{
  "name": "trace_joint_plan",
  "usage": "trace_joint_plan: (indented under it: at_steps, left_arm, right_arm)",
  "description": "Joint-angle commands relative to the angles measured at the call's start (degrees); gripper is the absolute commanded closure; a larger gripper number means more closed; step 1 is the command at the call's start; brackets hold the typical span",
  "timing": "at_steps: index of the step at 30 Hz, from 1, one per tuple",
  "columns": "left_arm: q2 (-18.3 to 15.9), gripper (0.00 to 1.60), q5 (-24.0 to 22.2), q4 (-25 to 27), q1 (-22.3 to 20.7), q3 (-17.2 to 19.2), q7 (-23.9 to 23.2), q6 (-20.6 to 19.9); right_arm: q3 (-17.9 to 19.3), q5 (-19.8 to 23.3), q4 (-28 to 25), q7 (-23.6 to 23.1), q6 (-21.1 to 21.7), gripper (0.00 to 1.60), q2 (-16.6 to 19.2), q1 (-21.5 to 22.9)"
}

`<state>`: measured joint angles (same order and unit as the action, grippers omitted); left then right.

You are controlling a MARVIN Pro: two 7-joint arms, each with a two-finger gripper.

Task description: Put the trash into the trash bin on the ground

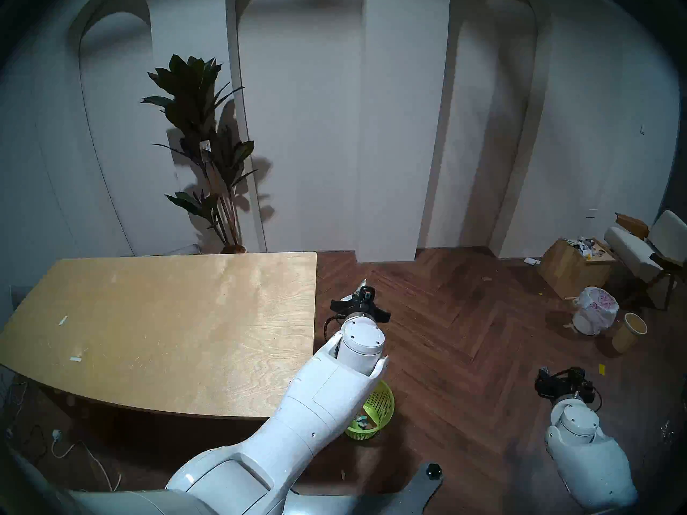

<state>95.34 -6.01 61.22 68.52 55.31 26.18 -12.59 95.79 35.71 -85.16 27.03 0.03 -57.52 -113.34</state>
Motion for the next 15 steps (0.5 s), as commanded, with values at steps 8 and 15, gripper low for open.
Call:
trace_joint_plan:
  at_steps: [8, 15]
  left_arm:
    - [1.8, 1.6, 0.0, -0.1, -1.7, 0.1, 0.1, 1.3]
    - [2.3, 1.49, -0.3, -0.6, -1.3, 0.3, 0.3, 1.1]
  right_arm:
    - [0.5, 0.0, -0.6, 0.1, -0.6, 0.0, 0.1, 0.1]
    - [0.5, 0.0, -0.6, 0.1, -0.6, 0.0, 0.1, 0.1]
